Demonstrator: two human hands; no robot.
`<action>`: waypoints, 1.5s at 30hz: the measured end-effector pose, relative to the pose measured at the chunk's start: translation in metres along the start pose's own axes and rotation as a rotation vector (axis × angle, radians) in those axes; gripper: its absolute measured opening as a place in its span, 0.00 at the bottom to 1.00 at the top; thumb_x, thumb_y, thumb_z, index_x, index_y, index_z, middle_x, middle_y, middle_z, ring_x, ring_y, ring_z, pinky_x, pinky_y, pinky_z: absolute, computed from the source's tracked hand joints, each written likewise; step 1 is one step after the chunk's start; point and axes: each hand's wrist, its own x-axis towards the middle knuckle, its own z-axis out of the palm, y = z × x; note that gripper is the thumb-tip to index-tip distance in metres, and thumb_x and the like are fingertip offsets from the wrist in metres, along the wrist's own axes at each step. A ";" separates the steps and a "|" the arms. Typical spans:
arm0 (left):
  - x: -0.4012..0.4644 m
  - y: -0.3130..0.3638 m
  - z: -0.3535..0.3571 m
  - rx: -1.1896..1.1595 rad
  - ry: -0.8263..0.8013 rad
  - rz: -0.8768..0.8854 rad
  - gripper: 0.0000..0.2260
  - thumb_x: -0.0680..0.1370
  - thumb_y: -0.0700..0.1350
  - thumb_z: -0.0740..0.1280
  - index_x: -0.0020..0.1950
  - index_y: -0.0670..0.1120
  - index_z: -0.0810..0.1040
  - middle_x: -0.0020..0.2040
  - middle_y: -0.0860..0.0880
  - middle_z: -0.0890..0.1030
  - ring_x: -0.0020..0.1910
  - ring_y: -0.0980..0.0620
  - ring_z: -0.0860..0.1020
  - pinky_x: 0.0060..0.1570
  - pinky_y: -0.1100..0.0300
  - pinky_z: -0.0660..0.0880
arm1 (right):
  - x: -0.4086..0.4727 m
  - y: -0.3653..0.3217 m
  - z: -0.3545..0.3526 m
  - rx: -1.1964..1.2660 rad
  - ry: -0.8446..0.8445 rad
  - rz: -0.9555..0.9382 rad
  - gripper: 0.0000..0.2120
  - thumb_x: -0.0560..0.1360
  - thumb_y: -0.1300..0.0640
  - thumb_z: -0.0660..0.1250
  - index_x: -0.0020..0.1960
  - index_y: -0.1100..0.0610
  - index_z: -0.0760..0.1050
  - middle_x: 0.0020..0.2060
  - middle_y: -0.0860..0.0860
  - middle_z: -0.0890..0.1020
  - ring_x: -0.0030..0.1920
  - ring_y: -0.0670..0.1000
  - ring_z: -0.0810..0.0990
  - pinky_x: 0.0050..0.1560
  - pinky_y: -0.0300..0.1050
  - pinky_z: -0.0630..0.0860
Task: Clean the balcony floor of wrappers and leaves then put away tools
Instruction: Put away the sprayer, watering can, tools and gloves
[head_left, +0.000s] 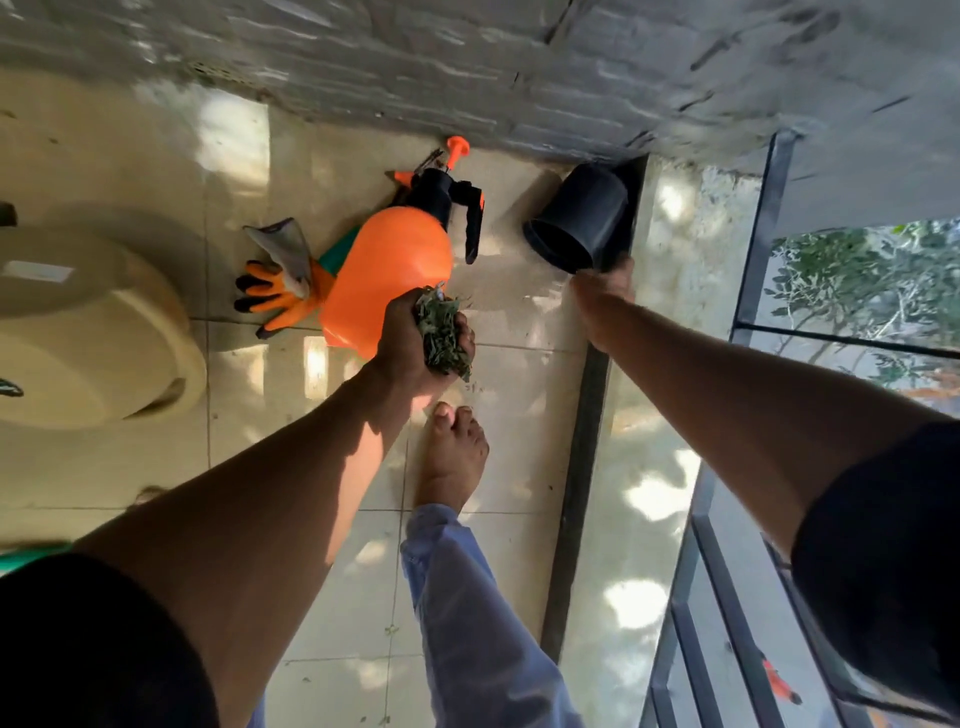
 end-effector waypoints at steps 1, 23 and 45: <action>0.004 -0.005 -0.006 0.032 -0.006 0.001 0.19 0.80 0.50 0.57 0.33 0.44 0.75 0.31 0.48 0.75 0.29 0.53 0.72 0.26 0.68 0.71 | 0.000 -0.005 -0.004 0.000 -0.047 -0.018 0.31 0.78 0.63 0.61 0.79 0.49 0.60 0.70 0.55 0.75 0.65 0.58 0.76 0.64 0.51 0.76; 0.060 -0.045 0.021 0.040 -0.077 -0.035 0.10 0.80 0.49 0.58 0.42 0.46 0.72 0.36 0.46 0.74 0.33 0.51 0.71 0.27 0.65 0.72 | 0.066 0.037 0.021 -1.200 0.109 -0.714 0.19 0.82 0.61 0.60 0.72 0.66 0.70 0.68 0.62 0.71 0.65 0.61 0.72 0.67 0.53 0.72; 0.038 -0.037 0.059 0.265 0.001 0.045 0.17 0.86 0.51 0.54 0.42 0.44 0.70 0.25 0.49 0.76 0.25 0.56 0.75 0.24 0.67 0.73 | -0.009 0.000 -0.017 -0.031 -0.049 -0.475 0.08 0.69 0.64 0.74 0.42 0.51 0.82 0.39 0.44 0.83 0.42 0.46 0.83 0.46 0.43 0.81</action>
